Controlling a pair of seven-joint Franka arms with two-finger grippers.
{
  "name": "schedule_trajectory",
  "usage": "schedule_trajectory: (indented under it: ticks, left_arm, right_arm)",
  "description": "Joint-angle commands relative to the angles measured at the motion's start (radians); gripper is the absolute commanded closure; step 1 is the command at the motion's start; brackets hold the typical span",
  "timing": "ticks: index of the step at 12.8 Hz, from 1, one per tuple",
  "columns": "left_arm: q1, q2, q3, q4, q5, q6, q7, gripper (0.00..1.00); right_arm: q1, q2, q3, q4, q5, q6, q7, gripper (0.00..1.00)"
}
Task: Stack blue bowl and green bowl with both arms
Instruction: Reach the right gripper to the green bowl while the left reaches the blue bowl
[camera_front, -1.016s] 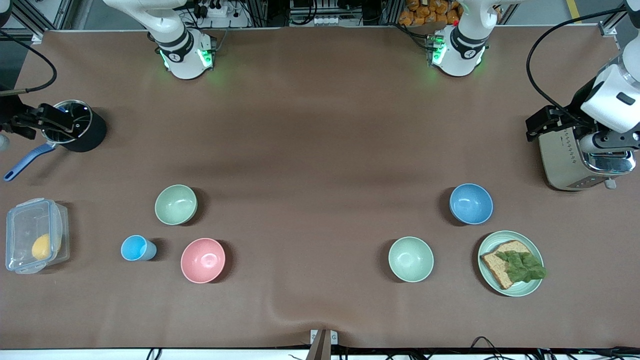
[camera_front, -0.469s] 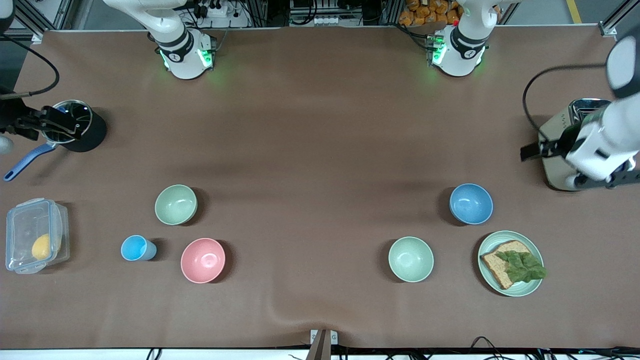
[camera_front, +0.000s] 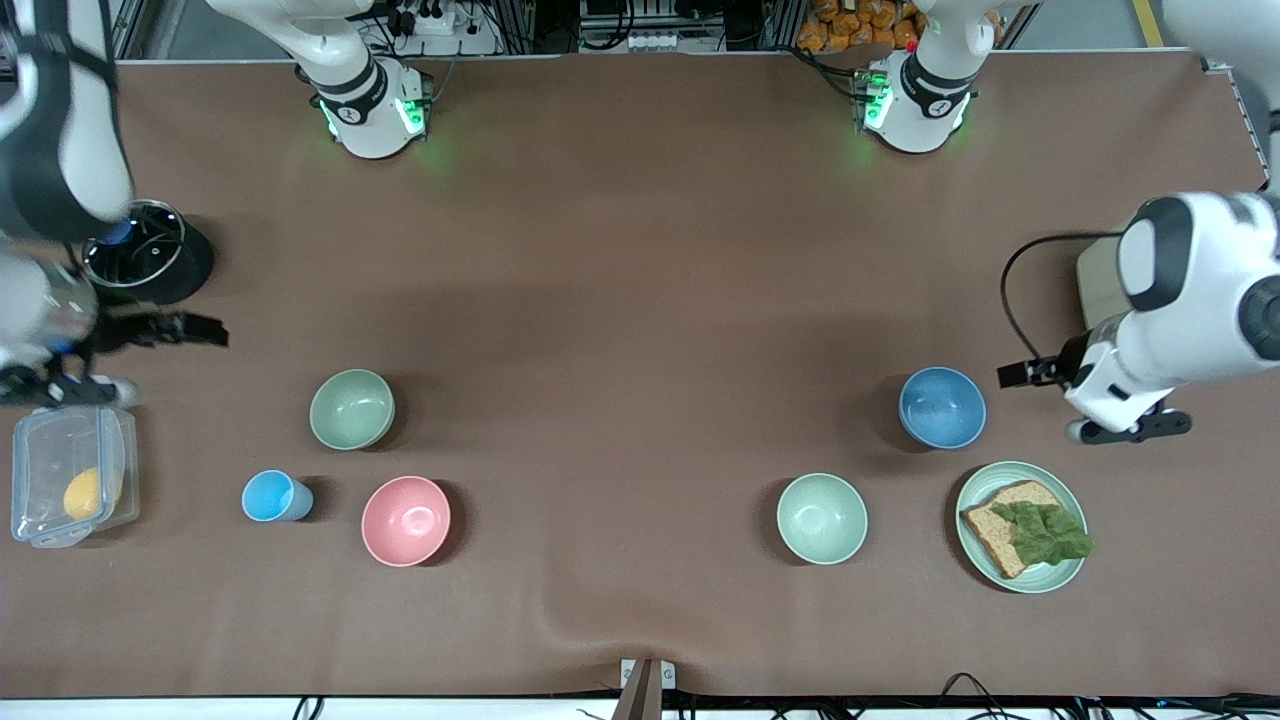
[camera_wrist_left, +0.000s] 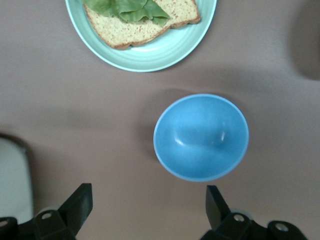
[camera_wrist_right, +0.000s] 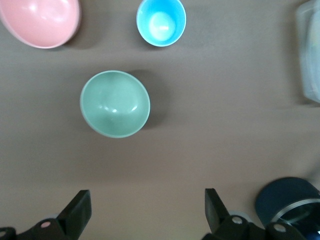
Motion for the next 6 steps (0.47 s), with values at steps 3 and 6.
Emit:
schedule_trajectory:
  ticks: [3,6]
  left_arm:
    - [0.026,0.055,-0.004,-0.135,0.049,0.269,0.019,0.00]
    - [0.027,0.112,-0.004,-0.132,0.054,0.311,0.019,0.00]
  right_arm:
    - [-0.017,0.161,0.005,-0.025,0.055,0.103,0.006,0.00]
    - [-0.013,0.256,0.007,-0.025,0.126,0.133,0.004,0.00]
